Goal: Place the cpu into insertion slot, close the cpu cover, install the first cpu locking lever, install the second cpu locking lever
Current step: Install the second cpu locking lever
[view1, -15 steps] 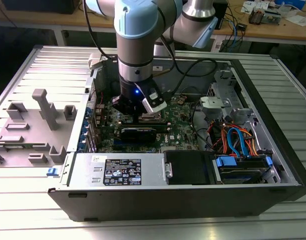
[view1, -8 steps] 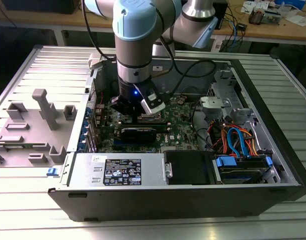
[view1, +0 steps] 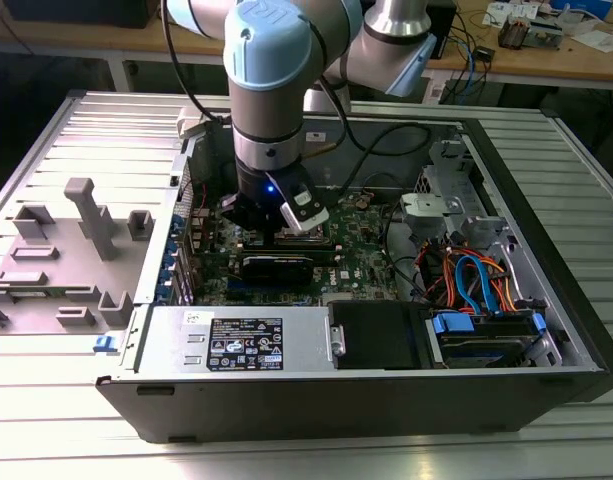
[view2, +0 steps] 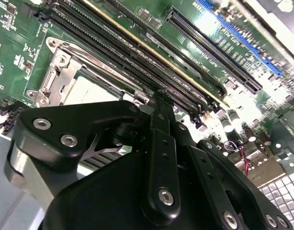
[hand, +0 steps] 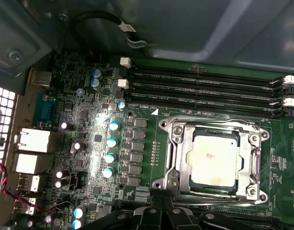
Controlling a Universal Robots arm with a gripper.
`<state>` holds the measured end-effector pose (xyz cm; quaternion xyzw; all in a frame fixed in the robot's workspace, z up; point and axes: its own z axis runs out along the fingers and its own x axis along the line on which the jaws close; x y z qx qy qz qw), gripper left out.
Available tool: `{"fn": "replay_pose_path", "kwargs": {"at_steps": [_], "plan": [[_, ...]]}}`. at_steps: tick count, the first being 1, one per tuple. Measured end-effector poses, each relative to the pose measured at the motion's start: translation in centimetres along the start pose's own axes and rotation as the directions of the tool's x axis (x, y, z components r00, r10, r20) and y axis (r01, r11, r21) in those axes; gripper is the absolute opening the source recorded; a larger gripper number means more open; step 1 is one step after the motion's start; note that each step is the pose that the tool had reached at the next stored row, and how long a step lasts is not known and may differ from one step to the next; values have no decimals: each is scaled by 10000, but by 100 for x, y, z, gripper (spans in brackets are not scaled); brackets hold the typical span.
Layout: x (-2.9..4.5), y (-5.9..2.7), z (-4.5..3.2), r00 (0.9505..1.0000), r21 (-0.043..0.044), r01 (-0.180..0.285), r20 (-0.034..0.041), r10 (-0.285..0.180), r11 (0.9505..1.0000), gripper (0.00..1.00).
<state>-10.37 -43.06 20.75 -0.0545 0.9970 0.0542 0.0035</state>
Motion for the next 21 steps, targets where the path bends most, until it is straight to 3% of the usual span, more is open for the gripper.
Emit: {"fn": "replay_pose_path", "kwargs": {"at_steps": [2, 6, 9, 12, 13, 14, 15, 21], "plan": [[1, -4, 18, 10000, -65, 0, 2, 0, 10000, 11], [0, -4, 41, 10000, -300, 1, 40, 0, 9995, 11], [2, -6, 46, 10000, -289, 2, 30, -1, 9996, 11], [4, -5, 49, 10000, -221, 1, 25, 0, 9998, 11], [5, -5, 47, 10000, -155, -1, 16, 1, 9999, 11], [4, -5, 48, 10000, -32, 0, 2, 0, 10000, 11], [4, -6, 42, 10000, -19, 1, -2, -1, 10000, 11], [1, 20, -186, 10000, -13, 0, -1, 0, 10000, 11]]}}
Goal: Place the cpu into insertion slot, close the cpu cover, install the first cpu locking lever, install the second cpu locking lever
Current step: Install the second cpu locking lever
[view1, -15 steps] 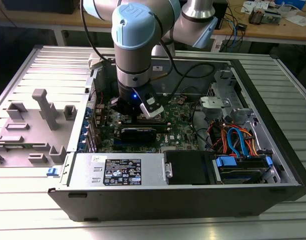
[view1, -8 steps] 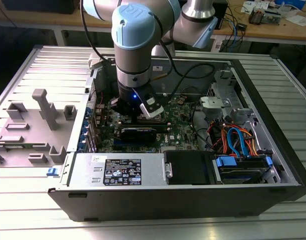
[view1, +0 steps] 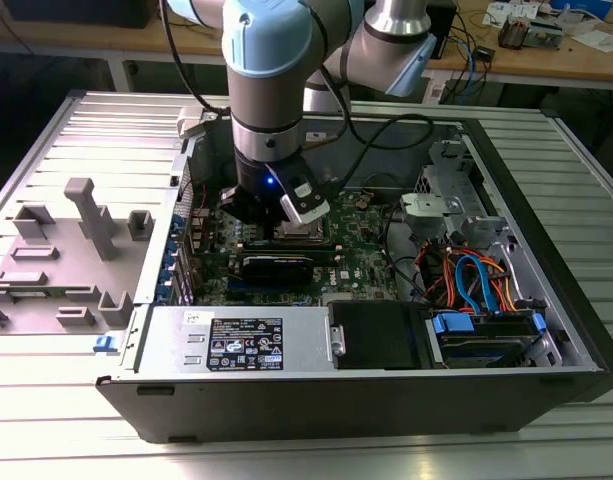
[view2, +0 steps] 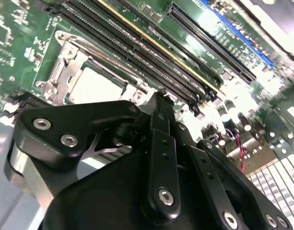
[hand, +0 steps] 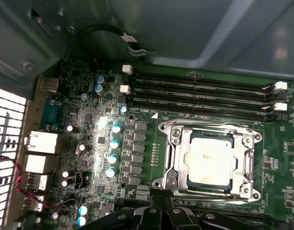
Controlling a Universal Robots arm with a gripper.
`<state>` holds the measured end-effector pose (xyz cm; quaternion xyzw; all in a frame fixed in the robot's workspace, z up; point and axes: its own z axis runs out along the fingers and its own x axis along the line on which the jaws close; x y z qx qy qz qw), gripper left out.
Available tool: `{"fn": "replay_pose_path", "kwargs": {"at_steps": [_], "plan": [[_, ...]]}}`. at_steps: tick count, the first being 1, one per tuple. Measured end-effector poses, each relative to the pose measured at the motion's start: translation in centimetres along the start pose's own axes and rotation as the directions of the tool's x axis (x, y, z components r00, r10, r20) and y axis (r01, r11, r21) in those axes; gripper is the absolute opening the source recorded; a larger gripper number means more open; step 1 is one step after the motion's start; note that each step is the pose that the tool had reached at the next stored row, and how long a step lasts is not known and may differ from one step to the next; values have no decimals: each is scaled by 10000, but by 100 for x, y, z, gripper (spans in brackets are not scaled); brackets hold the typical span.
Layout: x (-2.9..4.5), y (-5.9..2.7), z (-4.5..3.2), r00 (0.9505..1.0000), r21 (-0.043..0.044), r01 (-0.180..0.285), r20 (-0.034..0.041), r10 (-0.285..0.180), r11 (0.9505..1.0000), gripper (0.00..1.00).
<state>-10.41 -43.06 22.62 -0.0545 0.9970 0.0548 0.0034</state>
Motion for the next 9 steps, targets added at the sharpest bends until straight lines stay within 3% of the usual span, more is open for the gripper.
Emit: {"fn": "replay_pose_path", "kwargs": {"at_steps": [2, 9], "plan": [[-1, 6, -55, 10000, 2, 1, 1, -1, 10000, 11], [-1, 6, -59, 10000, 2, 1, 0, -1, 10000, 11]]}}
